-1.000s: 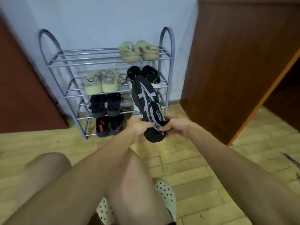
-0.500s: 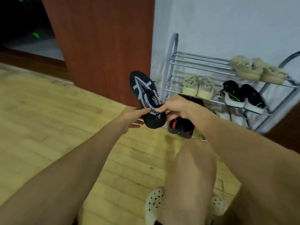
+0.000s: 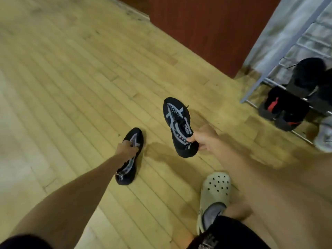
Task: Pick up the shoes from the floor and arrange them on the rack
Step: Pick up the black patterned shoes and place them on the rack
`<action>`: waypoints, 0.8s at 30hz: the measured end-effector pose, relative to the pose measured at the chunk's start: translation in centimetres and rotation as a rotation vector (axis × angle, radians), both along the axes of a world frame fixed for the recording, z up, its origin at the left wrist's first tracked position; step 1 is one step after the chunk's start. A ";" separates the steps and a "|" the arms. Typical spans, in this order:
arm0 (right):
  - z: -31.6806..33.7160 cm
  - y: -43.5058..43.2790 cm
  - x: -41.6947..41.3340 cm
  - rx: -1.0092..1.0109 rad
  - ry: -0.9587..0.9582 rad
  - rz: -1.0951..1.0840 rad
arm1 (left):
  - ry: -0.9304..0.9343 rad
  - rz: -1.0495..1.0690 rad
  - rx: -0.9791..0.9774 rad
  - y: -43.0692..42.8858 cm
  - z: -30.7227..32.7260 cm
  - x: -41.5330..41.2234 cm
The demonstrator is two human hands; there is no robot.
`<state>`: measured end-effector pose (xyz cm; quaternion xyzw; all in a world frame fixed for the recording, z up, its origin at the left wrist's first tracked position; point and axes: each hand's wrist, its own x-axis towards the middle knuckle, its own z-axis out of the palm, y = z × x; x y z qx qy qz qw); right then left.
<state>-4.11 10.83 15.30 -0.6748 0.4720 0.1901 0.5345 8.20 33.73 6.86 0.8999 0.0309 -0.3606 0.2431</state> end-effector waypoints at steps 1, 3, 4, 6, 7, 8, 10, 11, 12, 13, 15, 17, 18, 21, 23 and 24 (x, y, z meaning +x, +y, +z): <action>-1.3 0.2 -0.3 -0.030 0.013 0.023 | -0.038 0.007 0.051 1.0 -1.2 0.0; -3.7 0.2 -1.1 -0.110 0.026 0.034 | -0.051 0.047 0.151 2.4 -3.3 -0.1; -4.5 0.2 -1.6 -0.132 0.040 0.042 | -0.034 0.097 0.172 2.9 -4.3 -0.3; -5.6 0.1 -2.2 -0.201 0.084 0.125 | 0.036 0.175 0.178 3.5 -5.7 -1.3; -5.7 0.1 -2.4 -0.233 0.104 0.178 | 0.061 0.200 0.167 3.8 -6.5 -1.8; -5.8 0.2 -2.6 -0.247 0.114 0.212 | 0.077 0.222 0.162 3.9 -7.2 -2.4; -6.1 0.2 -3.0 -0.251 0.137 0.256 | 0.066 0.269 0.161 4.3 -8.1 -3.2; -6.2 0.1 -3.2 -0.254 0.152 0.280 | 0.062 0.294 0.170 4.5 -8.6 -3.3; -6.3 0.1 -3.4 -0.256 0.166 0.291 | 0.068 0.317 0.174 4.6 -8.8 -3.3; -6.5 0.0 -3.7 -0.260 0.172 0.295 | 0.084 0.329 0.165 4.8 -9.1 -3.2; -6.5 0.0 -4.0 -0.264 0.182 0.297 | 0.158 0.326 0.113 4.9 -9.5 -3.4; -6.5 0.1 -4.2 -0.265 0.191 0.280 | 0.194 0.337 0.052 4.5 -9.4 -4.1; -6.4 0.1 -4.3 -0.262 0.192 0.266 | 0.196 0.349 0.035 4.3 -9.4 -4.5; -6.1 0.3 -4.4 -0.242 0.169 0.212 | 0.271 0.443 -0.059 3.9 -9.3 -5.2; -5.7 0.5 -4.2 -0.215 0.137 0.146 | 0.388 0.492 -0.140 3.5 -8.3 -5.6; -5.3 0.6 -4.1 -0.203 0.119 0.119 | 0.446 0.501 -0.175 3.2 -7.6 -5.9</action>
